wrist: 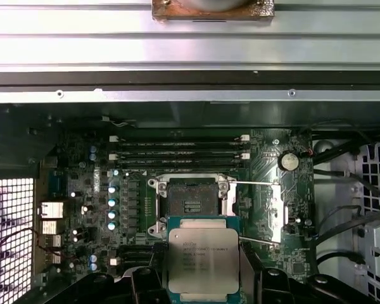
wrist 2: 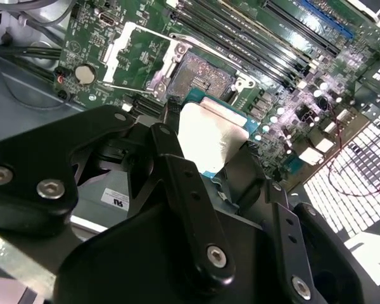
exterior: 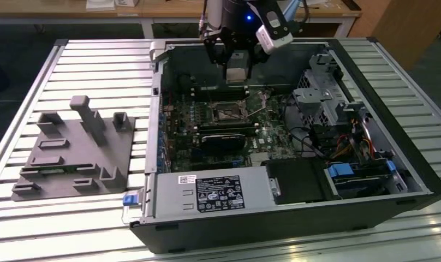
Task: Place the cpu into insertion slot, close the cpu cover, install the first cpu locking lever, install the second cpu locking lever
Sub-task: 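Place the cpu into insertion slot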
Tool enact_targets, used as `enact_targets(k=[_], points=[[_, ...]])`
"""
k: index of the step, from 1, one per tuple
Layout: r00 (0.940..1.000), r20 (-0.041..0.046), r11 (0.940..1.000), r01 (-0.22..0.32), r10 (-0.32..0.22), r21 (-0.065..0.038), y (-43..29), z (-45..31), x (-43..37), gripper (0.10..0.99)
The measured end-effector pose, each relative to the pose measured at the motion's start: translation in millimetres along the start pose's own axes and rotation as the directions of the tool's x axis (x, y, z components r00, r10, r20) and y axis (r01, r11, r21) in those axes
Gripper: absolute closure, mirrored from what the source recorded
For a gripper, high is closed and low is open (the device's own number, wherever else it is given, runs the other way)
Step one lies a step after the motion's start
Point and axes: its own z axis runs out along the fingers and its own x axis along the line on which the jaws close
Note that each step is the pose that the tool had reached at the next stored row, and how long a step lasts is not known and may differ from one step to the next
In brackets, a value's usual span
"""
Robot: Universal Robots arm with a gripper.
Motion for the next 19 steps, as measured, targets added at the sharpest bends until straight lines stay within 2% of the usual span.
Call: enact_targets(k=[19], points=[[1.0,0.0002,1.0,0.0,0.0,0.005,-1.6,19.1,0.5,0.549]])
